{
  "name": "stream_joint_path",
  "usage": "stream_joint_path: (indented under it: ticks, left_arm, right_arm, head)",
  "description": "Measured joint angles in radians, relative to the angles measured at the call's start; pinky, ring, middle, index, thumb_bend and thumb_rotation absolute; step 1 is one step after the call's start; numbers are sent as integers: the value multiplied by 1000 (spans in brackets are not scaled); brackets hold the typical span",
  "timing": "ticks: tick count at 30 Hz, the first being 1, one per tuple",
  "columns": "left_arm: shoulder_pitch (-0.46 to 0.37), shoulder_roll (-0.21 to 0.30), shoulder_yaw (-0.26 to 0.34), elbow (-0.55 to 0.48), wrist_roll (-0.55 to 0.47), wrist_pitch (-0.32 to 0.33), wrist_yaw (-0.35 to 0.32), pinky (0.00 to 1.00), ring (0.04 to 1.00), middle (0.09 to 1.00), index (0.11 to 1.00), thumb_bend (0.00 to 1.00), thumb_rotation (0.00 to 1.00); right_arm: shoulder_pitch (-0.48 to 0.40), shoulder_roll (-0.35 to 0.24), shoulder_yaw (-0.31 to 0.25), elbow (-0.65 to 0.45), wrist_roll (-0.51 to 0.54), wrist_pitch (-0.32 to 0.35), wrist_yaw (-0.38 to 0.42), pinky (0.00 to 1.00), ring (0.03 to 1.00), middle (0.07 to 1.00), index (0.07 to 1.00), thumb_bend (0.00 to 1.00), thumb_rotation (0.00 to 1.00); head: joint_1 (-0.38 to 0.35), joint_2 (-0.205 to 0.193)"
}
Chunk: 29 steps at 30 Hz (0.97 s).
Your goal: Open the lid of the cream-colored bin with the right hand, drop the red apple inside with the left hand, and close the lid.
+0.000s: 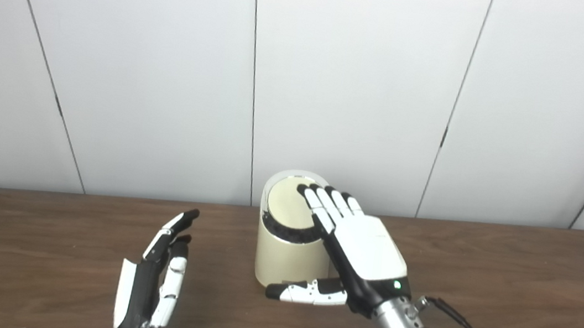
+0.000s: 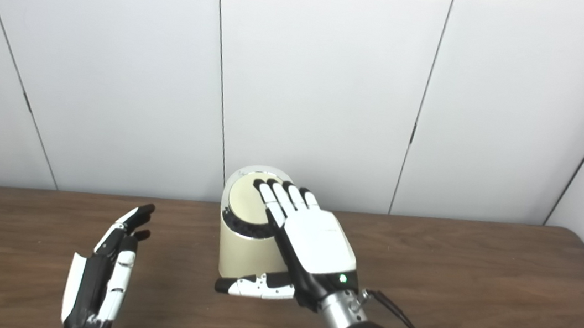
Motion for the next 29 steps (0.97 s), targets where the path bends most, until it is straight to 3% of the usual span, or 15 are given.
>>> stream_joint_path:
  ticks: [3,4,5,6,9,10,12,18,21,26,29]
  left_arm:
    - [0,1,2,0,0,-5,0,810,874,874,848,314,931]
    - [0,6,3,2,1,-11,0,802,868,874,848,310,899]
    - [0,10,3,3,1,-19,0,798,866,873,848,307,881]
    - [0,15,4,3,1,-26,0,784,858,872,844,298,839]
    - [0,25,7,4,-2,-31,-2,731,822,856,834,258,777]
    - [0,27,9,5,-3,-31,-1,717,812,850,830,239,770]
    - [0,30,10,6,3,-31,-1,705,802,839,819,197,767]
    - [2,35,13,6,28,-30,-2,666,776,825,807,184,796]
    - [3,41,13,6,25,-31,-2,653,768,820,802,177,787]
    - [7,57,16,6,15,-31,-6,695,794,827,808,179,782]
    - [22,63,17,6,20,-31,-5,689,791,826,807,172,780]
  right_arm:
    - [68,-7,-51,70,107,-80,-146,872,949,959,934,409,875]
    - [95,-9,-67,97,141,-109,-201,801,909,917,885,330,818]
    - [118,-10,-78,116,169,-135,-245,764,888,895,860,290,786]
    - [142,-9,-91,140,202,-163,-286,704,845,858,819,258,636]
    - [192,3,-117,195,299,-211,-358,659,802,821,789,237,428]
    - [200,8,-120,204,328,-225,-369,655,790,814,787,235,404]
    - [198,12,-126,219,384,-272,-393,663,776,811,791,227,445]
    - [191,17,-150,257,493,-378,-435,706,800,828,791,202,438]
    - [187,19,-161,270,519,-422,-459,709,804,829,786,220,533]
    - [184,19,-168,280,541,-432,-466,731,808,829,796,255,585]
    - [184,20,-168,280,537,-438,-476,716,797,823,788,247,529]
  head:
    - [2,-8]
    - [2,-8]
    - [0,-8]
    - [0,-6]
    - [2,-6]
    - [3,-8]
    - [3,-5]
    - [0,2]
    - [2,5]
    - [-2,-5]
    - [-9,-9]
